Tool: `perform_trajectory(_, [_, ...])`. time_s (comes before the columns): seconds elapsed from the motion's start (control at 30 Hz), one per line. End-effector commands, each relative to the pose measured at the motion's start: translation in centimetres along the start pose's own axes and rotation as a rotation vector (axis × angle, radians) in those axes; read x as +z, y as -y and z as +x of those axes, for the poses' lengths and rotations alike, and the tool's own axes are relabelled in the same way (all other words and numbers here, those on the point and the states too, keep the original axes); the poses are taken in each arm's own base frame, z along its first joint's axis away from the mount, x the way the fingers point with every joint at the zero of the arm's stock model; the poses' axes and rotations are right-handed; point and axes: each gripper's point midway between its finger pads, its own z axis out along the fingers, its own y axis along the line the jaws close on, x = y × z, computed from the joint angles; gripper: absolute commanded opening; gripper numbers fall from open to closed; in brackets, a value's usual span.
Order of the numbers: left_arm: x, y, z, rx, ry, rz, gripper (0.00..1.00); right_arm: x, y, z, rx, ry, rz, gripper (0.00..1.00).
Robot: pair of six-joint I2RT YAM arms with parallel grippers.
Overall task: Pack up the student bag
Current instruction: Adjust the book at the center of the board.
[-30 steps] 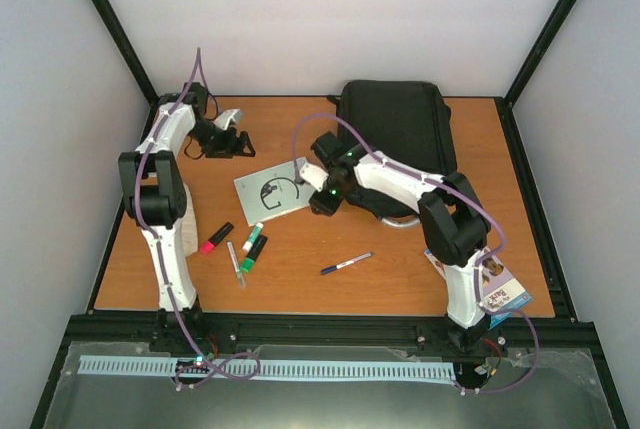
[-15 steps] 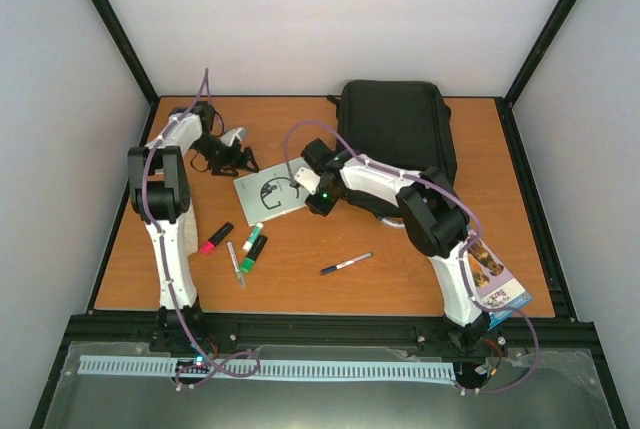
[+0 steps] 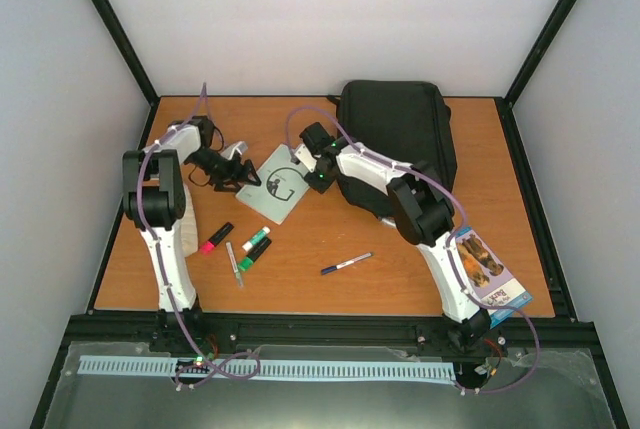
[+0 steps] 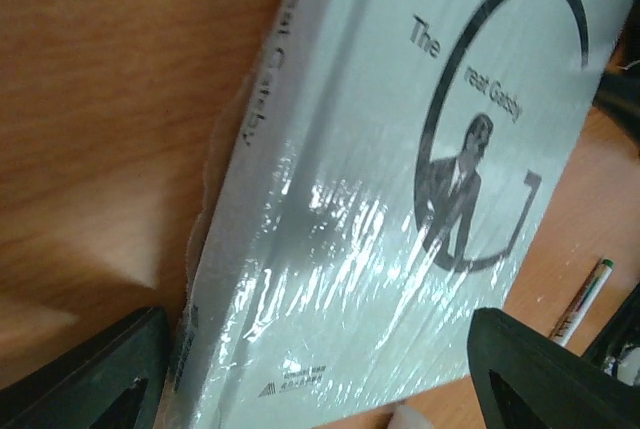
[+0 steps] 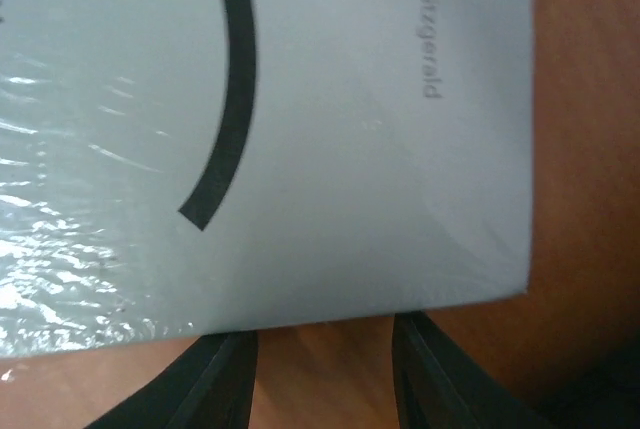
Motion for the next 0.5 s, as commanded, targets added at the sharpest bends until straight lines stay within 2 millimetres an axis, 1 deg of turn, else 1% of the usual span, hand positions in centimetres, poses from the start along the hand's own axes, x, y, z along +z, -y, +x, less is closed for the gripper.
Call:
perform_trajectory(0.0, [-1.3,2.3,0.2,0.003,0.041,0.055,0.84,0.6,1.4,-1.3,-0.004,0.026,0.053,0.4])
perform_trajectory(0.07, [-1.4,2.8,0.6,-0.016,0.041,0.063,0.84,0.8,1.4,-1.3,-0.003,0.025,0.051,0.41])
perform_trajectory(0.2, [-1.4,4.7,2.0,-0.011,0.041,0.095,0.84,1.0,1.5,-1.1,-0.001,0.018,0.063,0.41])
perform_trajectory(0.33, [-0.6,6.0,3.6,0.011,0.014,0.102,0.84,1.2,1.4,-0.8,0.001,0.01,0.06,0.41])
perform_trajectory(0.47, [0.1,7.0,4.3,0.039,-0.004,0.099,0.85,1.3,1.4,-0.7,-0.002,0.007,0.059,0.41])
